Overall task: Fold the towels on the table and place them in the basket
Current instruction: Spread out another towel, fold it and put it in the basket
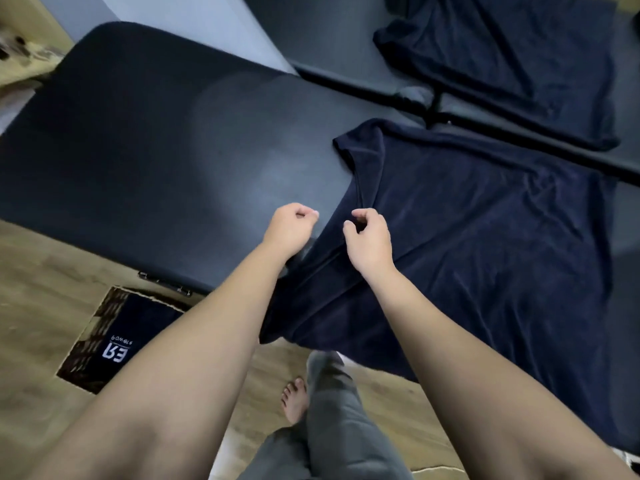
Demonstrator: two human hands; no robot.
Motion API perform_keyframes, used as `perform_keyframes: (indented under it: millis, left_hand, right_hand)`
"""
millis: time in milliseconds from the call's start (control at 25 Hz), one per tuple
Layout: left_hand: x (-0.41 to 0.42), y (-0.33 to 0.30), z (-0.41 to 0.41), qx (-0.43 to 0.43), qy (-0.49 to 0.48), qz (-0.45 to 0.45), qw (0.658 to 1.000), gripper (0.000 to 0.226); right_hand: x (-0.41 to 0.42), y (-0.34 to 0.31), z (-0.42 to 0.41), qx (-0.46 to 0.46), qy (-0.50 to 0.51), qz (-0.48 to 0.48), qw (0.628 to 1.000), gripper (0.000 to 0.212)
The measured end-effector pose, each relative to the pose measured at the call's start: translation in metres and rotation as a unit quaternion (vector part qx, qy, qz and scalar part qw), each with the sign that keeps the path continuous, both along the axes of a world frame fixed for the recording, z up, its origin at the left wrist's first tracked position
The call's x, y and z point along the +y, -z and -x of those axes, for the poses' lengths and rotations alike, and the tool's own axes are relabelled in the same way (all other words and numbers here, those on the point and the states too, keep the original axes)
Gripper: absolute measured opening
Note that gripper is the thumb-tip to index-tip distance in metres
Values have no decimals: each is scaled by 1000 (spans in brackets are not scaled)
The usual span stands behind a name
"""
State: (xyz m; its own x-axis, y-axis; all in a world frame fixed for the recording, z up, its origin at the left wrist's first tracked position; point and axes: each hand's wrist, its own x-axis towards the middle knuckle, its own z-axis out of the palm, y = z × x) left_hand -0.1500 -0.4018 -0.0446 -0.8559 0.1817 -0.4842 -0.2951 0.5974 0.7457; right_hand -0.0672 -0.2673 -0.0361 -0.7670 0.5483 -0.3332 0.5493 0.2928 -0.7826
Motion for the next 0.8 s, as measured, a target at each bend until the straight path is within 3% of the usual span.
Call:
perform_keyframes:
  millis: [120,280,400,560,680,800]
  left_hand:
    - [45,7,40,-25,1,-19,1000,17]
    - [94,14,91,-95,-55,-71,991,49]
    - [124,19,127,-131,-91,-73,984,52]
    - [150,34,170,-158,-107,-64,979,66]
    - [163,43,192,-78,-48,61,994,19]
    - [165,40,205,21,78,185,979,8]
  right_hand:
    - [31,3,37,-22,13,-4,1000,36]
    - [50,11,71,-62,-37,-30,997,39]
    - [65,15,102,-81,-51,-43,994,41]
    - [81,15,132,-40,4,5,999,35]
    - [85,19,143,13,36,40,998,24]
    - [85,24,155,18,76,81,994,20]
